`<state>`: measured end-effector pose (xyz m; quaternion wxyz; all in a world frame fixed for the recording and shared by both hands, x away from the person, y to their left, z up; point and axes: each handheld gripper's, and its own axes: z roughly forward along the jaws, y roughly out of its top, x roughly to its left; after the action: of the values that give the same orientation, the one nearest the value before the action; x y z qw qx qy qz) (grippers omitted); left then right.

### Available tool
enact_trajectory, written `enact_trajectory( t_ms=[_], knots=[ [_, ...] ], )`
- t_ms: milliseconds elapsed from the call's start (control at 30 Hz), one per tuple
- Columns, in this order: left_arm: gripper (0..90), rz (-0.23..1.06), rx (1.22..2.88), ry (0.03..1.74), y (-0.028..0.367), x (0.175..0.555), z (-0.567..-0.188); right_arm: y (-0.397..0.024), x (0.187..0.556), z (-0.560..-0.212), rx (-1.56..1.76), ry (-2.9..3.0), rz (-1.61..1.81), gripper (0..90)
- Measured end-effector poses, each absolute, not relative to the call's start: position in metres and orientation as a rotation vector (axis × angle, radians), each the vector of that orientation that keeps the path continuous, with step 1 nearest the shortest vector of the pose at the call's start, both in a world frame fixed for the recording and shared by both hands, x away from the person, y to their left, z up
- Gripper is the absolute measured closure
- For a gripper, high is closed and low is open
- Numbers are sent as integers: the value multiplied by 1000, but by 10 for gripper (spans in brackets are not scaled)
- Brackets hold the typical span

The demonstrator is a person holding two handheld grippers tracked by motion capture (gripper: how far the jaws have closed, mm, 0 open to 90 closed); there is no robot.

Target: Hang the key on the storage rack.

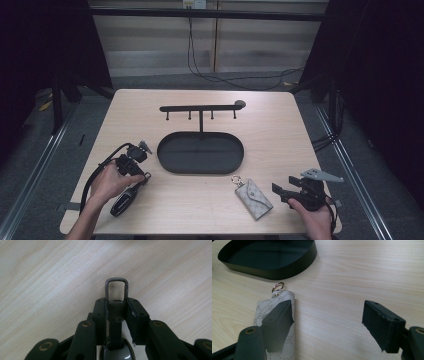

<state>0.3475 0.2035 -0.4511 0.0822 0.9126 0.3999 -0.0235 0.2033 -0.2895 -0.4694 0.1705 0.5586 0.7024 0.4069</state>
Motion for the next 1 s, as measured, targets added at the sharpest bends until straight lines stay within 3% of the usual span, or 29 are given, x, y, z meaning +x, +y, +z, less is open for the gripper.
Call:
enact_trajectory(
  t_ms=[500, 1000],
  knots=[
    [706, -26, 2698, 1201, 218, 347, -420, -290, 203, -469, 1588, 1988, 1155, 239],
    [707, 120, 2721, 1161, 220, 342, -389, -291, 203, -469, 1597, 1971, 1152, 228]
  ],
)
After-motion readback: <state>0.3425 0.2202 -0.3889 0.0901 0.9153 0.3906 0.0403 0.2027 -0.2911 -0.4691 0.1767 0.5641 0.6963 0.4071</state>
